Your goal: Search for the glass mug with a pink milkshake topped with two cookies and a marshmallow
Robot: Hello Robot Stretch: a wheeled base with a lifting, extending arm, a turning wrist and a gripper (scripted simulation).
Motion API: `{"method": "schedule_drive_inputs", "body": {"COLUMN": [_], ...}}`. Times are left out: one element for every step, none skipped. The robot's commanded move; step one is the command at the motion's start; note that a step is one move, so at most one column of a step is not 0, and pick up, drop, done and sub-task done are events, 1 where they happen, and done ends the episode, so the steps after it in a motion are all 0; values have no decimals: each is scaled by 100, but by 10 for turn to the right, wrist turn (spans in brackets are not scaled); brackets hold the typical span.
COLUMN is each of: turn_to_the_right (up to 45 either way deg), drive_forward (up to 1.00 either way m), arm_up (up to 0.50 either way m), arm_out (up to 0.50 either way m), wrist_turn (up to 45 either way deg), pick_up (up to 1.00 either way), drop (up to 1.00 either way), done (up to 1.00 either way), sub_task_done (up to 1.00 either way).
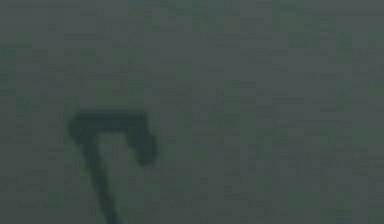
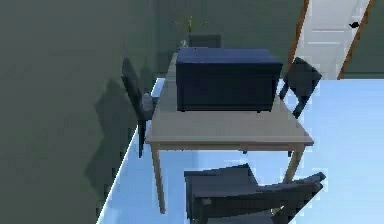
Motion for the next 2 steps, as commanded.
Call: {"method": "schedule_drive_inputs", "body": {"turn_to_the_right": [450, 150], "drive_forward": [0, 0], "arm_up": [0, 0], "arm_out": [0, 0], "wrist_turn": [0, 0], "pick_up": [0, 0], "drop": [0, 0], "done": [0, 0], "sub_task_done": [0, 0]}}
